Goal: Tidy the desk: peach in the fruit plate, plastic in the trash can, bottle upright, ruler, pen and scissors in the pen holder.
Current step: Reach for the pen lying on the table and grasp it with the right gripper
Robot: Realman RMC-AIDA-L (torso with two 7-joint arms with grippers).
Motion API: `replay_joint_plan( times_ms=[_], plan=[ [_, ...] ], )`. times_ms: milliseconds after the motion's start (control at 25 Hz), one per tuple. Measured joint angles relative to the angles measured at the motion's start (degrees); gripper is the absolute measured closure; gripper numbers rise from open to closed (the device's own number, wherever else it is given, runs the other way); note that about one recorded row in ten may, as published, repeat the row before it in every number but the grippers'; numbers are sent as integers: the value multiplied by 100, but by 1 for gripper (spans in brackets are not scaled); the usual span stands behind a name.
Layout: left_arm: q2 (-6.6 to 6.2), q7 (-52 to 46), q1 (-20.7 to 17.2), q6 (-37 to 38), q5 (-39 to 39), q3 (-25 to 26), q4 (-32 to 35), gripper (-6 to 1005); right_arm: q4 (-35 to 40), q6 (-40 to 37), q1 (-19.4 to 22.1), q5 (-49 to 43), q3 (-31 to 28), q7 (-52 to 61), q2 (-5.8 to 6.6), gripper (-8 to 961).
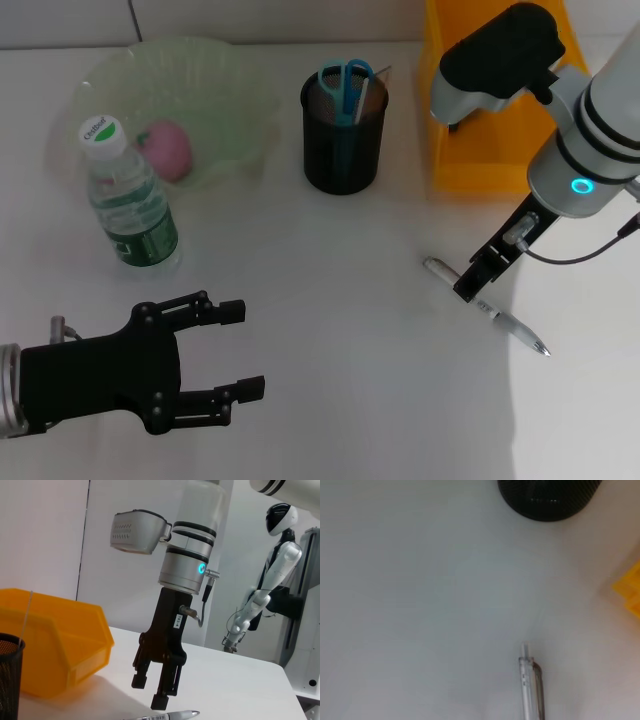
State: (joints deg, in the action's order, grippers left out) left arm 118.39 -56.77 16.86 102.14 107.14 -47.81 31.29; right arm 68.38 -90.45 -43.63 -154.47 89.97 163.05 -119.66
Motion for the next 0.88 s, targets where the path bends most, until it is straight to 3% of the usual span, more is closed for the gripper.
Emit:
replay_joint_plan(
  times_ms=[440,880],
  plan=[
    [0,0,25,-1,0,0,0,183,-288,403,-154,15,653,296,-15,169],
    [0,0,48,-1,0,0,0,183,-401,551,-160,24,670,397,-13,171]
  ],
)
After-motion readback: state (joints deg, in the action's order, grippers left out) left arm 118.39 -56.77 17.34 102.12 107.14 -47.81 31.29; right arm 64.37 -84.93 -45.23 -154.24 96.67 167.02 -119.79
